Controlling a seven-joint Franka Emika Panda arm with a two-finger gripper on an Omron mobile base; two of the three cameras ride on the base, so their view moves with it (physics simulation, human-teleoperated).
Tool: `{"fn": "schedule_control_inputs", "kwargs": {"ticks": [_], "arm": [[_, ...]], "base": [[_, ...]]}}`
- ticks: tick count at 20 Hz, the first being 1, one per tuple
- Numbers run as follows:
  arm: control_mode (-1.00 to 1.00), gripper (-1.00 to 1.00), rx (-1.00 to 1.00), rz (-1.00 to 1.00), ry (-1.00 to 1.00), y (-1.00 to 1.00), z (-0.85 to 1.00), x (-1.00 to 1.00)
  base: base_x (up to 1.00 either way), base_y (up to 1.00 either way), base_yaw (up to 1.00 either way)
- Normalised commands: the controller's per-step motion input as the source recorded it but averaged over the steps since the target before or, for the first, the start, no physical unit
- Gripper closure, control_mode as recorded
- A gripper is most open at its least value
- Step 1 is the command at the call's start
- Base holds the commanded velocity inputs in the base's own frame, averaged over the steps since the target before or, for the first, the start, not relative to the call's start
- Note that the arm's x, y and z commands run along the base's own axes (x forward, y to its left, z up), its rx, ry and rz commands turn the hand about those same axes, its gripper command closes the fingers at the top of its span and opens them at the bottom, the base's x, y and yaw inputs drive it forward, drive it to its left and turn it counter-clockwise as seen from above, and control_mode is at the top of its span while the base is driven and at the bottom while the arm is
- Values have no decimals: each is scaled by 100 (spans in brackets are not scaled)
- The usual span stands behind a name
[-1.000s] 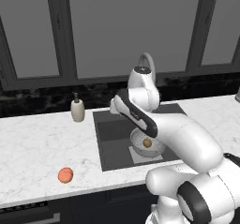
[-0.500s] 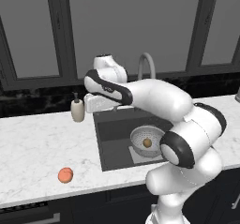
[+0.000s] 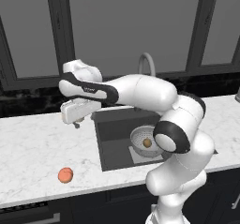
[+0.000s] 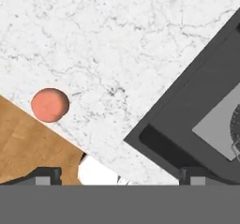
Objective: Put the colander in the sink, put the kiwi, peach in the colander, and turn on the sink faucet and pour water over the colander.
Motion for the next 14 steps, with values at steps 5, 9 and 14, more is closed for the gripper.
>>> {"fn": "schedule_control_inputs", "kwargs": {"ticks": [5,9,14], "arm": [[-100,-100,4,24,0,34,-33,-78],[-100,-100,10,21,5,19,-31,-82],[-100,-100,7,18,24,21,-27,-15]], "base": [[0,0,0],[0,0,0],[0,0,0]]}}
